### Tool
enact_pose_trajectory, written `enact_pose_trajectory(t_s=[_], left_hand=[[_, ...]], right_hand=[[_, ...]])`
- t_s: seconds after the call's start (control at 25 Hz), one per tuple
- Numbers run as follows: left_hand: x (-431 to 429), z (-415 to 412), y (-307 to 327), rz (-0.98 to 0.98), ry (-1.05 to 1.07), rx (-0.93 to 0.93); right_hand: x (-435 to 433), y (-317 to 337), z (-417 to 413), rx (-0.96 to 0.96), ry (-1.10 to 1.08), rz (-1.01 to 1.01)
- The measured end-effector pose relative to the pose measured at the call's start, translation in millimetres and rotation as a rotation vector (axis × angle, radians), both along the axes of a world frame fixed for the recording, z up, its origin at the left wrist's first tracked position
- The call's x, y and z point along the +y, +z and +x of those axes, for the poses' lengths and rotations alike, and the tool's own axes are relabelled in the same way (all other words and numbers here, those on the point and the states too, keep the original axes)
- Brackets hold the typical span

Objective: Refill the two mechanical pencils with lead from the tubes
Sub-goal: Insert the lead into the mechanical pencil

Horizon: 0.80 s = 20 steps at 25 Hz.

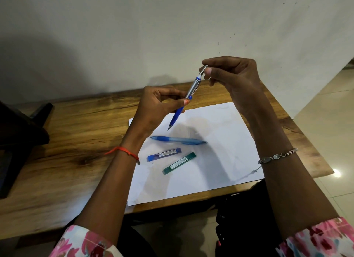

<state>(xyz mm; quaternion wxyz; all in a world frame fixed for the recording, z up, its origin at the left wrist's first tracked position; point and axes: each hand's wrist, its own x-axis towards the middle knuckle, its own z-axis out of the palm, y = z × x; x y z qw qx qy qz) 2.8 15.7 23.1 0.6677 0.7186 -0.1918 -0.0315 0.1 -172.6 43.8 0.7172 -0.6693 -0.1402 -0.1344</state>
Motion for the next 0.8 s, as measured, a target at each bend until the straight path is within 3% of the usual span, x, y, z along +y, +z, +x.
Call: enact_pose_trajectory(t_s=[0.8], left_hand=[[-1.3, 0.8, -2.0, -0.015, 0.001, 0.017]], right_hand=[[4.2, 1.2, -0.9, -0.049, -0.031, -0.125]])
